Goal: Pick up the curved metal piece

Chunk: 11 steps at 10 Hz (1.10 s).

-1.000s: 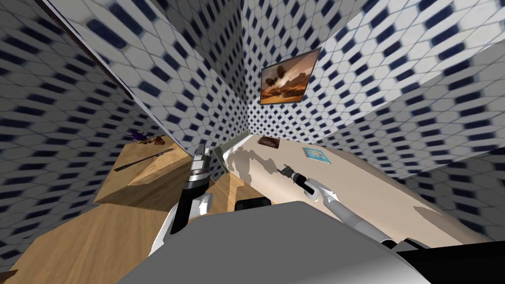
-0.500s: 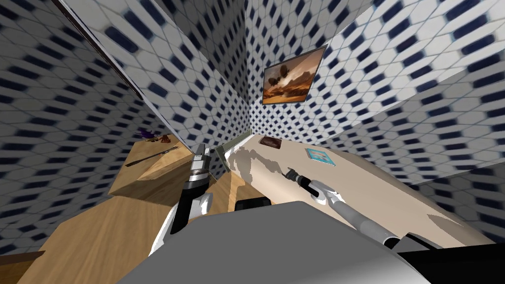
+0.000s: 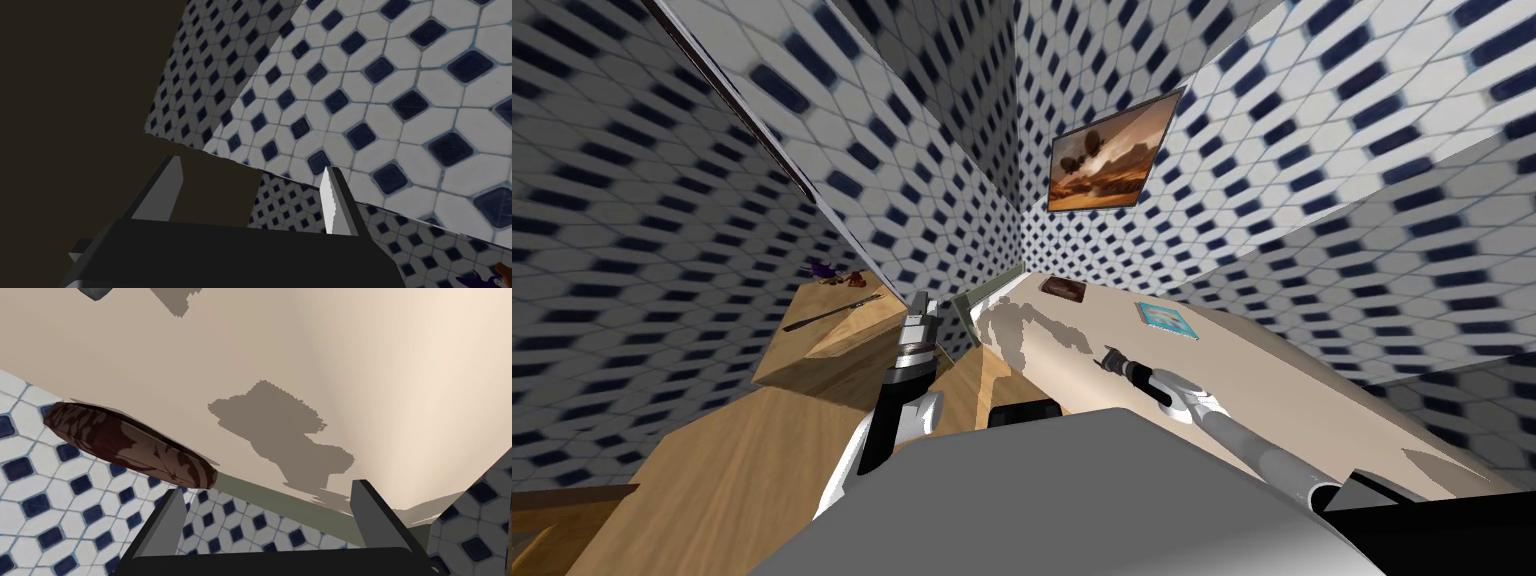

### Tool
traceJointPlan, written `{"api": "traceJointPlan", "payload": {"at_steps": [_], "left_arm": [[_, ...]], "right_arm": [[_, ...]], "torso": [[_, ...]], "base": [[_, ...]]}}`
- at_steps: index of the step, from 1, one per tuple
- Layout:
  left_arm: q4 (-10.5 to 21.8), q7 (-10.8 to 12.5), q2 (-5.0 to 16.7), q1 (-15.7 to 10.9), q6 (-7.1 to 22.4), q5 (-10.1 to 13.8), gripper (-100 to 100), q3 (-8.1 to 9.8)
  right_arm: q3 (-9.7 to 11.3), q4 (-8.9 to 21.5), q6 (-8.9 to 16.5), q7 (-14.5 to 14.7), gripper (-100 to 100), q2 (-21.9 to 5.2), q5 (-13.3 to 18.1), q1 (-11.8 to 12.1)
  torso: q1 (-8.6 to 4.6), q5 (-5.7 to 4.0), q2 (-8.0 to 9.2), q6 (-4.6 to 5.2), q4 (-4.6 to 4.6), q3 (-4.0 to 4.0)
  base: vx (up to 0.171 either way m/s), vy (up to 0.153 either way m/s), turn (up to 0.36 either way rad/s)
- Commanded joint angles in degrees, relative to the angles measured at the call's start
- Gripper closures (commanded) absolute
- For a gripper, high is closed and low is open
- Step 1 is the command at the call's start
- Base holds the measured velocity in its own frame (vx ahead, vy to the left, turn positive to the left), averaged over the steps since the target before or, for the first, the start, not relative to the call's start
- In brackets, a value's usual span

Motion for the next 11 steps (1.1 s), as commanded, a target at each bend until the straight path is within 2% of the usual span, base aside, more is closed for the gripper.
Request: {"api": "traceJointPlan", "payload": {"at_steps": [1,2,6,7,10,11], "left_arm": [[0.0,0.0,0.0,0.0,0.0,0.0,0,0.0],[0.0,0.0,0.0,0.0,0.0,0.0,0,0.0],[0.0,0.0,0.0,0.0,0.0,0.0,0,0.0],[0.0,0.0,0.0,0.0,0.0,0.0,0,0.0],[0.0,0.0,0.0,0.0,0.0,0.0,0,0.0],[0.0,0.0,0.0,0.0,0.0,0.0,0,0.0]], "right_arm": [[0.7,2.9,-0.4,1.7,-100,-0.6,2.1,-0.6],[0.7,4.2,-0.4,1.7,-100,-0.6,2.1,-0.6],[3.4,12.9,-0.4,4.8,-100,-4.9,8.2,-1.1],[3.4,13.1,-0.4,4.8,-100,-4.9,8.2,-1.1],[4.9,17.6,-0.4,6.5,-100,-7.2,11.3,-1.2],[4.9,17.6,-0.4,6.5,-100,-7.2,11.3,-1.2]], "torso": [[0.0,0.0,0.0,0.0,0.0,0.0],[-0.01,0.0,0.0,-0.02,0.0,0.0],[-0.02,0.0,0.05,-0.01,0.01,0.03],[-0.02,-0.01,0.07,0.01,0.01,0.04],[0.02,0.01,0.02,-0.01,0.01,0.02],[0.02,0.0,0.03,-0.01,0.01,0.02]], "base": [[-0.013,-0.006,0.053],[-0.011,-0.007,0.048],[-0.022,-0.005,0.095],[-0.019,-0.002,0.013],[-0.016,0.002,0.064],[-0.012,0.001,0.021]]}}
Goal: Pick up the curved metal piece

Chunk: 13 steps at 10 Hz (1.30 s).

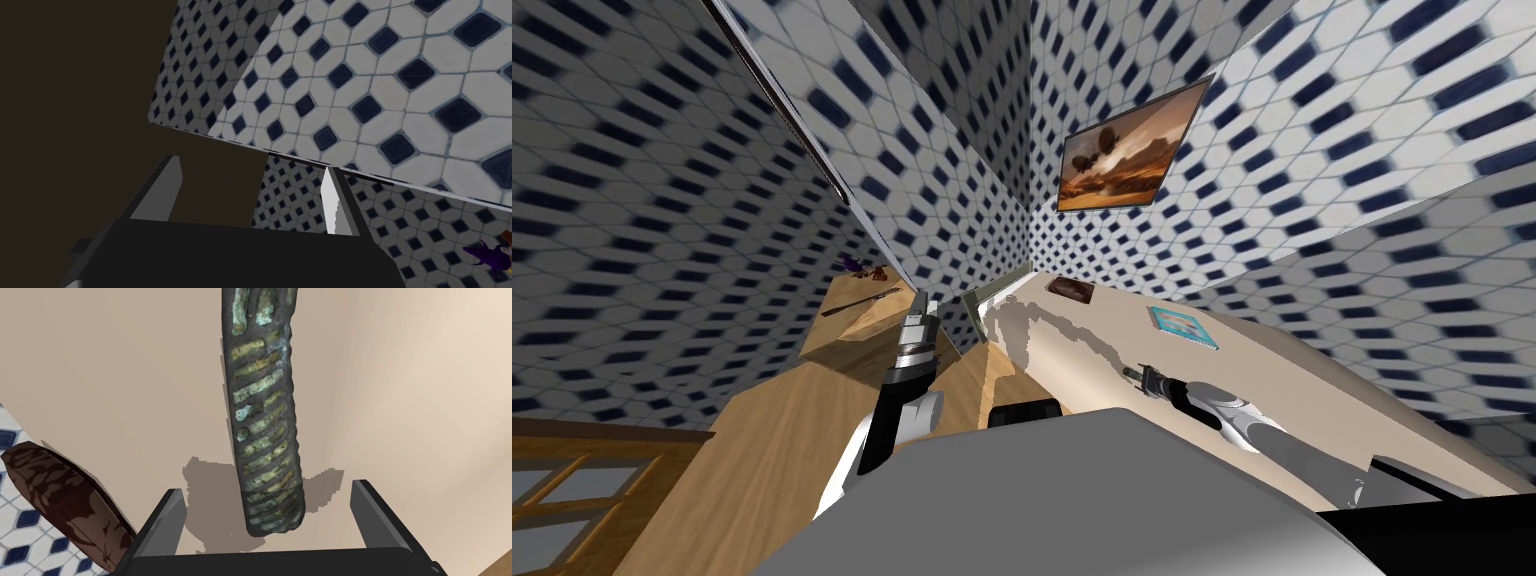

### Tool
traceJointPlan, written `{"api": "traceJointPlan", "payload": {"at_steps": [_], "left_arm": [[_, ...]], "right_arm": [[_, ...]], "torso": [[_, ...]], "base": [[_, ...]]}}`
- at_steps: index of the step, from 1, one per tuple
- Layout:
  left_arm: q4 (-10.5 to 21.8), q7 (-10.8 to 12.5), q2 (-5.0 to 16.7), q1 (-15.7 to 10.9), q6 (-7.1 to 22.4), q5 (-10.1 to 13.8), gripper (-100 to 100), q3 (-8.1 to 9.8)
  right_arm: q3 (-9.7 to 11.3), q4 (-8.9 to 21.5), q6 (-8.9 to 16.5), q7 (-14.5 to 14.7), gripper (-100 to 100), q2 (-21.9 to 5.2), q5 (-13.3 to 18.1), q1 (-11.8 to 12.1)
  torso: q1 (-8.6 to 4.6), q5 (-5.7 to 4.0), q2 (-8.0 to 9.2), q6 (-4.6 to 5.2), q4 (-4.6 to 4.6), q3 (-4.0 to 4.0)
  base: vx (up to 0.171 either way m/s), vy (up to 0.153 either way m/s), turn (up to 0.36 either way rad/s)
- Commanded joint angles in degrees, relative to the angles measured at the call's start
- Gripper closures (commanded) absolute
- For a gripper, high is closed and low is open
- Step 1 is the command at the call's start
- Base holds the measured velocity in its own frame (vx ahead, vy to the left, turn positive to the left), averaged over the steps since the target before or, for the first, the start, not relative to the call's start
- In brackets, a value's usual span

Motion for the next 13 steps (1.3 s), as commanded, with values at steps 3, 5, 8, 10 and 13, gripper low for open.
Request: {"api": "traceJointPlan", "payload": {"at_steps": [3,5,8,10,13], "left_arm": [[0.0,0.0,0.0,0.0,0.0,0.0,0,0.0],[0.0,0.0,0.0,0.0,0.0,0.0,0,0.0],[0.0,0.0,0.0,0.0,0.0,0.0,0,0.0],[0.0,0.0,0.0,0.0,0.0,0.0,0,0.0],[0.0,0.0,0.0,0.0,0.0,0.0,0,0.0]], "right_arm": [[1.2,2.4,-0.3,0.5,-100,-1.0,1.5,-0.8],[2.9,2.8,0.9,-2.5,-100,-0.9,4.1,-1.8],[4.5,3.1,2.0,-6.6,-100,-0.8,6.7,-2.7],[4.5,3.1,2.0,-8.8,-100,-0.8,6.7,-2.7],[6.0,3.5,3.1,-13.4,-100,-0.8,9.2,-3.6]], "torso": [[0.02,0.0,-0.01,-0.02,0.0,-0.01],[0.0,0.0,-0.04,-0.01,-0.01,-0.02],[-0.11,-0.03,0.08,0.01,0.02,0.05],[-0.15,-0.04,0.17,-0.01,0.04,0.1],[-0.1,-0.03,0.16,0.0,0.04,0.09]], "base": [[-0.01,0.004,0.03],[-0.027,-0.012,0.093],[-0.052,-0.033,0.063],[-0.048,-0.03,0.065],[-0.051,-0.02,0.08]]}}
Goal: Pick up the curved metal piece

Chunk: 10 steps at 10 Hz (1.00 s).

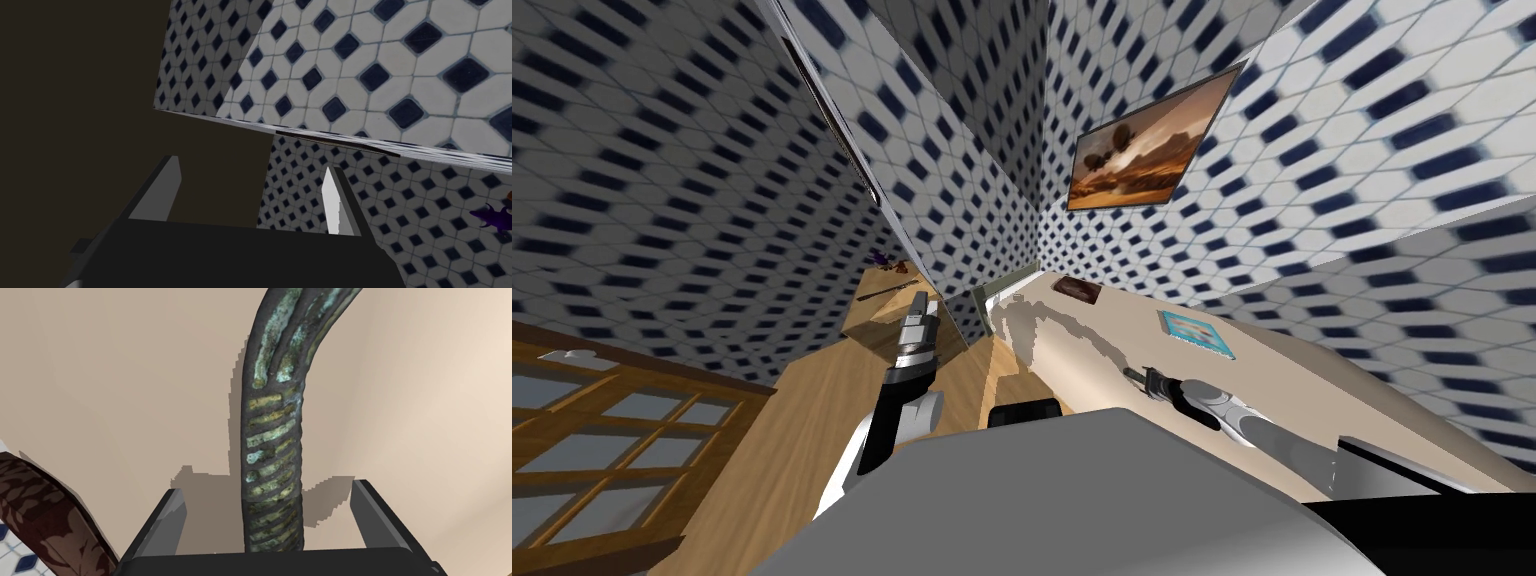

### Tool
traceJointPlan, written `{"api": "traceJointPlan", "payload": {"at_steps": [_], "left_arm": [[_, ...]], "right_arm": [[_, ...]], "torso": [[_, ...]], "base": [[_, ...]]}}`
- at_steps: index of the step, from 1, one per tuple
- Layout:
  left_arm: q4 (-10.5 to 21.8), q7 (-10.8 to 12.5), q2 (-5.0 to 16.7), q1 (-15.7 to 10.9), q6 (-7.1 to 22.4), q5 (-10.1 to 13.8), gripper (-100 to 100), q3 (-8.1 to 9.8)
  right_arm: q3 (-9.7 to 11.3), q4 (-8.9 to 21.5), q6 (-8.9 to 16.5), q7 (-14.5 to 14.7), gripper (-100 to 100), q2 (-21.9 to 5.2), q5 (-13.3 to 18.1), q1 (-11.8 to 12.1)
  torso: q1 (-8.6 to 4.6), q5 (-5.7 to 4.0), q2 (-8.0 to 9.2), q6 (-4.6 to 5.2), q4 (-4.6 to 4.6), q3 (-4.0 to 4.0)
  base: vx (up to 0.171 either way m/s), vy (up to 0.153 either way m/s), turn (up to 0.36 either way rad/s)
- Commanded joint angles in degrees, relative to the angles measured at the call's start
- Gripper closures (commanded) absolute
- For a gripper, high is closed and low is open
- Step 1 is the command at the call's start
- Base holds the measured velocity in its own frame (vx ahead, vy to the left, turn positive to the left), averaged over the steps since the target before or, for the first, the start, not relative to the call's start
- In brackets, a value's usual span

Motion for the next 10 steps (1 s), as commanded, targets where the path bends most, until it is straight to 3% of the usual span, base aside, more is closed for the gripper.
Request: {"api": "traceJointPlan", "payload": {"at_steps": [1,3,4,6,7,9,10], "left_arm": [[0.0,0.0,0.0,0.0,0.0,0.0,0,0.0],[0.0,0.0,0.0,0.0,0.0,0.0,0,0.0],[0.0,0.0,0.0,0.0,0.0,0.0,0,0.0],[0.0,0.0,0.0,0.0,0.0,0.0,0,0.0],[0.0,0.0,0.0,0.0,0.0,0.0,0,0.0],[0.0,0.0,0.0,0.0,0.0,0.0,0,0.0],[0.0,0.0,0.0,0.0,0.0,0.0,0,0.0]], "right_arm": [[1.6,0.4,1.1,-2.9,-100,0.1,2.6,-0.9],[1.6,0.4,1.1,-5.4,-100,0.1,2.6,-0.9],[3.2,0.7,2.2,-7.2,-100,0.2,5.2,-1.8],[3.2,0.7,2.2,-10.0,-100,0.2,5.2,-1.8],[4.7,1.0,3.3,-11.7,-100,0.3,7.7,-2.7],[4.7,1.0,3.3,-14.5,-100,0.3,7.7,-2.7],[6.3,1.4,4.4,-16.3,-100,0.4,10.2,-3.6]], "torso": [[0.0,0.0,0.0,0.0,0.0,0.0],[-0.03,0.0,0.08,0.0,0.01,0.04],[-0.02,0.0,0.01,0.01,0.0,0.01],[-0.05,-0.01,0.09,-0.01,0.02,0.05],[-0.02,0.0,-0.01,0.01,0.0,0.0],[-0.17,-0.08,0.01,-0.06,0.02,0.01],[-0.15,-0.08,-0.08,-0.04,0.0,-0.04]], "base": [[-0.055,-0.015,0.169],[-0.049,-0.024,0.037],[-0.066,-0.025,0.137],[-0.046,-0.024,0.059],[-0.056,-0.03,0.115],[-0.05,-0.017,0.058],[-0.057,-0.03,0.161]]}}
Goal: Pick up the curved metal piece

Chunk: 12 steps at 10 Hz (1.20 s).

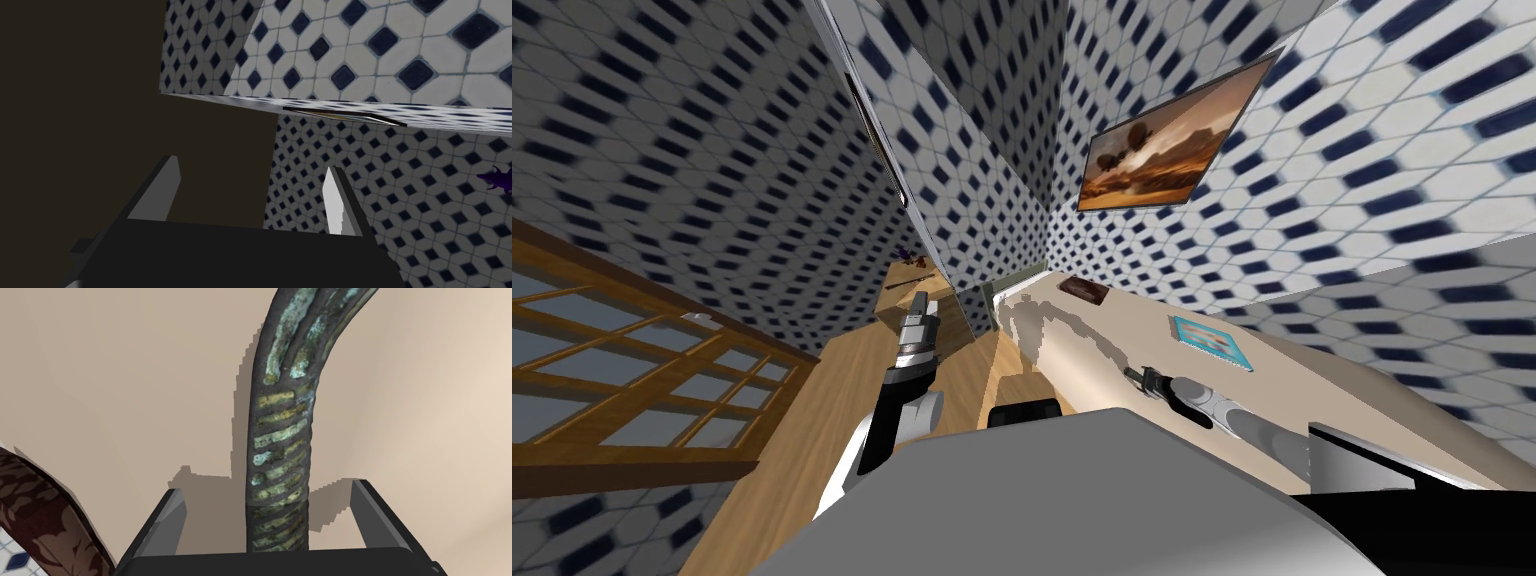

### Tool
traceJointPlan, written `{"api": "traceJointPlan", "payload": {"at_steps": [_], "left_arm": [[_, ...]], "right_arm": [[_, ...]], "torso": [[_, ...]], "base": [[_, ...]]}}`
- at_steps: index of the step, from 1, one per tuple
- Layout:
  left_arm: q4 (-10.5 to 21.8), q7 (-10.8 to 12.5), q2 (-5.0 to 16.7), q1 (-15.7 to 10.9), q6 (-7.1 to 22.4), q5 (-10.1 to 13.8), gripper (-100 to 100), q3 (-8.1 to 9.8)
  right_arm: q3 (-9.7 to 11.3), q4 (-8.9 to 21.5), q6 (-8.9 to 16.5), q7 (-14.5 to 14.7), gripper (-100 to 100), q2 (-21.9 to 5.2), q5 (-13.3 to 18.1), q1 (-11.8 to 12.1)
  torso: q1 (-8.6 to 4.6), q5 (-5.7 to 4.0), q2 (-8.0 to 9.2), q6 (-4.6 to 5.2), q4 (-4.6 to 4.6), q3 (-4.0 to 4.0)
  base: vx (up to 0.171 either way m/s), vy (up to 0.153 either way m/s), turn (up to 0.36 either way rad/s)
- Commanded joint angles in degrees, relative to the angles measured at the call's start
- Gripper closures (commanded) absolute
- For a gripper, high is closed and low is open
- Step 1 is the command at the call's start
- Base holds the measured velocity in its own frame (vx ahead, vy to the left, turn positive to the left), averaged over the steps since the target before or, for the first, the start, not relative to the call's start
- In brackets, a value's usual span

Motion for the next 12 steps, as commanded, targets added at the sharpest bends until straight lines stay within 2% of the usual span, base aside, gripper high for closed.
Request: {"api": "traceJointPlan", "payload": {"at_steps": [1,2,3,5,6,8,9,10,11,12], "left_arm": [[0.0,0.0,0.0,0.0,0.0,0.0,0,0.0],[0.0,0.0,0.0,0.0,0.0,0.0,0,0.0],[0.0,0.0,0.0,0.0,0.0,0.0,0,0.0],[0.0,0.0,0.0,0.0,0.0,0.0,0,0.0],[0.0,0.0,0.0,0.0,0.0,0.0,0,0.01],[0.0,0.0,0.0,0.0,0.0,0.0,0,0.0],[0.0,0.0,0.0,0.0,0.0,0.0,0,0.01],[0.0,0.0,0.0,0.0,0.0,0.0,0,0.0],[0.0,0.0,0.0,0.0,0.0,0.0,0,0.0],[0.0,0.0,0.0,0.0,0.0,0.0,0,0.01]], "right_arm": [[0.7,0.1,0.6,-2.9,-100,0.0,1.2,-0.4],[0.7,0.1,0.6,-4.1,-100,0.0,1.2,-0.4],[2.3,0.4,1.8,-5.9,-100,0.1,3.7,-1.3],[2.3,0.4,1.8,-8.7,-100,0.1,3.7,-1.3],[3.9,0.7,2.9,-10.4,-100,0.2,6.3,-2.1],[3.9,0.7,2.9,-13.3,-100,0.2,6.3,-2.1],[5.4,1.0,4.0,-15.3,-100,0.3,8.8,-3.0],[5.4,1.0,4.0,-16.6,-100,0.3,8.8,-3.0],[5.4,1.0,4.0,-17.9,-100,0.3,8.8,-3.0],[5.2,1.1,3.8,-16.5,-100,0.4,8.6,-3.0]], "torso": [[0.0,0.0,0.0,0.0,0.0,0.0],[0.01,-0.01,0.03,0.06,0.0,0.02],[0.04,-0.01,-0.04,0.09,-0.02,-0.02],[-0.07,-0.09,-0.02,-0.01,0.0,-0.01],[-0.08,-0.09,-0.11,0.02,-0.02,-0.06],[-0.11,-0.1,-0.06,0.0,-0.01,-0.03],[-0.08,-0.1,-0.13,0.02,-0.02,-0.07],[-0.09,-0.11,-0.09,-0.05,-0.01,-0.05],[-0.13,-0.14,-0.09,-0.03,0.0,-0.04],[-0.13,-0.13,-0.16,-0.02,-0.02,-0.08]], "base": [[-0.066,-0.025,0.105],[-0.03,-0.007,-0.015],[-0.06,-0.01,0.129],[-0.052,-0.019,0.054],[-0.055,-0.022,0.142],[-0.048,-0.017,0.054],[-0.058,-0.013,0.142],[-0.067,-0.017,0.091],[-0.037,-0.011,-0.003],[-0.012,-0.004,-0.004]]}}
